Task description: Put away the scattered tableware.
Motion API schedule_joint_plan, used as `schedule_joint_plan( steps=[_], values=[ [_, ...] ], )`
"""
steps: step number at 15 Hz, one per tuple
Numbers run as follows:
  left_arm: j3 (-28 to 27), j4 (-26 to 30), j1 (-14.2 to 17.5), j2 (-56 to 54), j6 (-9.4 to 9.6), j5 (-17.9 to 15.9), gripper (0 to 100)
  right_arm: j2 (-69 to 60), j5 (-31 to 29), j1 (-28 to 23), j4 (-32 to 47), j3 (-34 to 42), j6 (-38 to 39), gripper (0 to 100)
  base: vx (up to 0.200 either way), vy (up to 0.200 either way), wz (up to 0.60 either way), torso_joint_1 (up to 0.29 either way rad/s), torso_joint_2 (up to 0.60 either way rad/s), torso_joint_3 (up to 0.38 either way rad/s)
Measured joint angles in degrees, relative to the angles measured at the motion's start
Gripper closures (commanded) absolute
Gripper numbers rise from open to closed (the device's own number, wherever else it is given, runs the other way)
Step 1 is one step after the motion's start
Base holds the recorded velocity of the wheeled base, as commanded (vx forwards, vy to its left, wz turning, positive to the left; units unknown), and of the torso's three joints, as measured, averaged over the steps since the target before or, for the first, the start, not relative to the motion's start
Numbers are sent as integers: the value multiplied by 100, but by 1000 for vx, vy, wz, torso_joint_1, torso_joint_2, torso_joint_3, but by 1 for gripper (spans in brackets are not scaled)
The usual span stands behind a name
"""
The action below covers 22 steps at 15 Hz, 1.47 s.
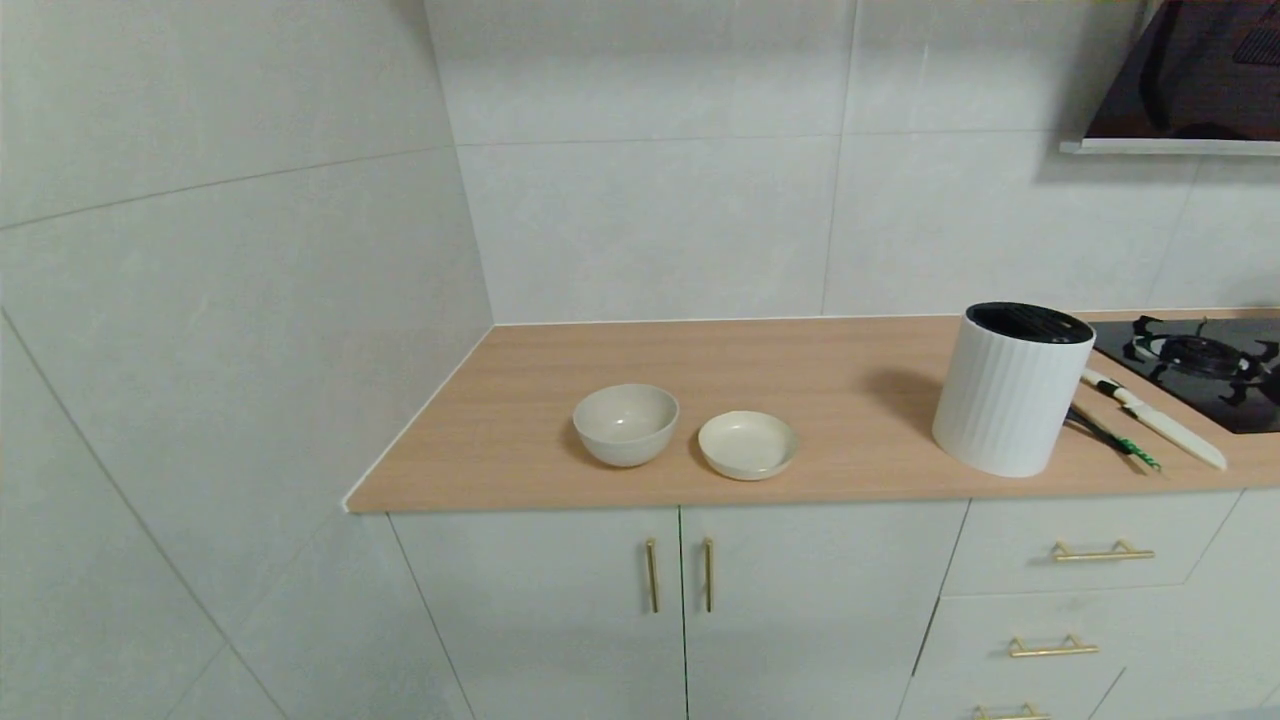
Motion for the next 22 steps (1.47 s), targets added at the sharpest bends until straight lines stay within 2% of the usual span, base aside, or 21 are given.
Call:
schedule_joint_plan(
  steps=[12,22],
  values=[
    [0,0,0,0,-2,0,0,0,-2,0,-1,0,0,0,0,0,0,-227,525,294],
    [0,0,0,0,0,0,0,0,-2,5,0,0,1,0,0,0,0,-169,472,302]
  ],
)
